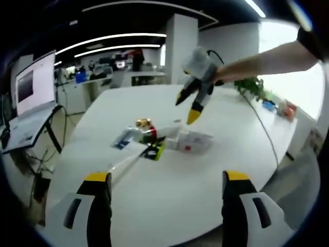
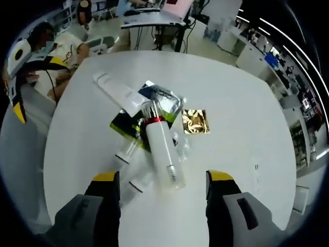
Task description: Arrange the skincare products in the storage area until every visible bottle or jar stands upright without overlapping.
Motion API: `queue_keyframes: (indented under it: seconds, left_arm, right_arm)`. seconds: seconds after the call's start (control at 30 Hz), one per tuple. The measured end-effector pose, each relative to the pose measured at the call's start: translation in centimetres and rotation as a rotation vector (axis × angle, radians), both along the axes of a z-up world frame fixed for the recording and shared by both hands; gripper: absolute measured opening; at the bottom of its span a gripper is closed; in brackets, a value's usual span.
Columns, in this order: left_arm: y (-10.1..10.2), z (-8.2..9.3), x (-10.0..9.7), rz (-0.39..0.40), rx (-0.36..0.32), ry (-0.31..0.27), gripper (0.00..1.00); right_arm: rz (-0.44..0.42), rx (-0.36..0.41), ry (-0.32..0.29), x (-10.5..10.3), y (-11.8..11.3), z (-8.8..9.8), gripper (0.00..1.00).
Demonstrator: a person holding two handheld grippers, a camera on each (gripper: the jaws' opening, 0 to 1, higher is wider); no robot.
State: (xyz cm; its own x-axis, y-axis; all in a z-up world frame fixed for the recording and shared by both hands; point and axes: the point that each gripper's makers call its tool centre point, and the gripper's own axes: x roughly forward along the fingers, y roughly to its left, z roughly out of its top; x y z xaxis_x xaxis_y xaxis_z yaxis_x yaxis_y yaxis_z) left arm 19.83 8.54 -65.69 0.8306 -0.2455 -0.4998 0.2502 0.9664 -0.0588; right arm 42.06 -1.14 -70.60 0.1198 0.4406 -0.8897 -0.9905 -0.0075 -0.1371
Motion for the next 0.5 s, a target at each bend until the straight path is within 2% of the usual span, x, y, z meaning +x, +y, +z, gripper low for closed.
queue_keyframes:
  seconds: [0.17,0.5]
  left_arm:
    - [0.1,-0.2,0.0,0.005,-0.006,0.008,0.81]
    - [0.3,-0.2,-0.1,0.017,-0.001,0.012,0.81]
  right_arm:
    - [0.005,0.002,0.018,0.0,0.9,-0.9,0.66]
    - [0.055,-0.04,0.052,-0.3,2.8,-4.1,0.59]
